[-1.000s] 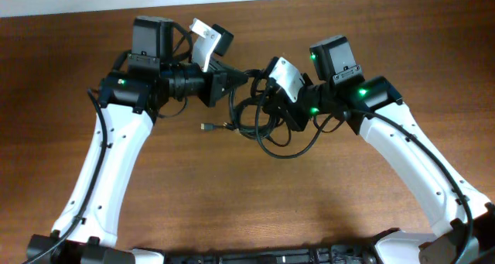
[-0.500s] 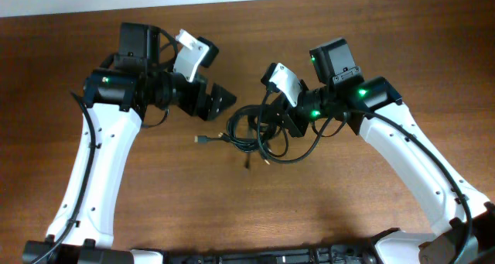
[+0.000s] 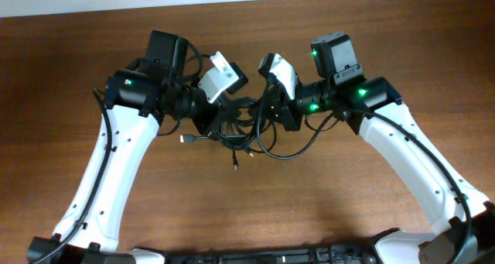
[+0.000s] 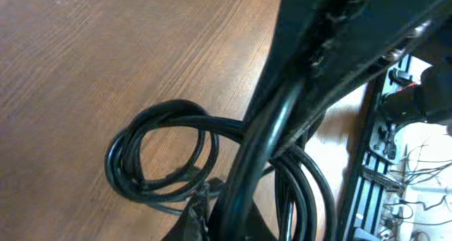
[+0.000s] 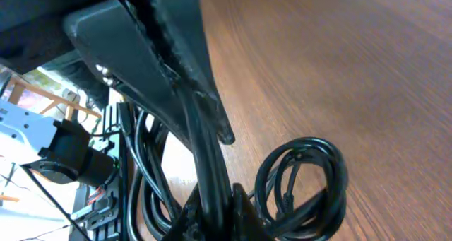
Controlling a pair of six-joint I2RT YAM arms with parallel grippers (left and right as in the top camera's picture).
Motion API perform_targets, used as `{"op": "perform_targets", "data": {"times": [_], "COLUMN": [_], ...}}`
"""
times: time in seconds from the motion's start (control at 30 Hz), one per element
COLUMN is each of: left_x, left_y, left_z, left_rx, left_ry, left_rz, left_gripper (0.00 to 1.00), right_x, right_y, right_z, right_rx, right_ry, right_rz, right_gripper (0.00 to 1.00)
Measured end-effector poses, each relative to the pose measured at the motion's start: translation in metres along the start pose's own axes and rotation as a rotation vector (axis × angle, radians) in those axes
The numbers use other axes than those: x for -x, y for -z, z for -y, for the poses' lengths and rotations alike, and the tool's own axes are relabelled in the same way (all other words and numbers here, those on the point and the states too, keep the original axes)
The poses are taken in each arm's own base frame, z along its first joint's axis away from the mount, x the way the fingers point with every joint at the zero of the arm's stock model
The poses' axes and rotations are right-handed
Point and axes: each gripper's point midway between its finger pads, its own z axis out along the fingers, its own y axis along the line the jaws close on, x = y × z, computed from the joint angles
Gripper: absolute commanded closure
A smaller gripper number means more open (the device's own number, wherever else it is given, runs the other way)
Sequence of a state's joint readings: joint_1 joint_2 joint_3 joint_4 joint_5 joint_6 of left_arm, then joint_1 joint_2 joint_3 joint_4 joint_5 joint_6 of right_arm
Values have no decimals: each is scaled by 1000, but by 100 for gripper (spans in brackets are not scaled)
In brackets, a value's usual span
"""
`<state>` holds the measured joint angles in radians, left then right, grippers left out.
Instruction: Untangle cables
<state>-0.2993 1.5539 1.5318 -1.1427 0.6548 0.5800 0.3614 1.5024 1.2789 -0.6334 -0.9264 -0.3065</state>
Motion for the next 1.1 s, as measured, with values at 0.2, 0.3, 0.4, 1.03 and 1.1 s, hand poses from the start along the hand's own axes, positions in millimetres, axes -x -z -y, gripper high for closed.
{"op": "perform_targets", "data": {"times": [0.2,0.3,0.4,1.03,1.1], "left_x": [0,6,11,97,99], "left_y": [0,-1,1,4,-1], "left_z": [1,-9,-27,40,50], "left_rx": [0,50,139,-225,-246], "left_ry": [-3,10,96,90,71], "left_rz": [-1,12,26,342,335], "left_gripper": [100,100,100,100,100], "right_x": [-3,-17,-37,-19,-23], "right_y": [0,7,37,127,133], "right_z": [-1,31,69,34,42], "right_rx": [2,-178,-345,-602,-671], "right_ry": [-26,-215,-429,-424,-436], "right_rz": [-12,-60,-66,70,64], "right_gripper": [67,34,25,6,6]}}
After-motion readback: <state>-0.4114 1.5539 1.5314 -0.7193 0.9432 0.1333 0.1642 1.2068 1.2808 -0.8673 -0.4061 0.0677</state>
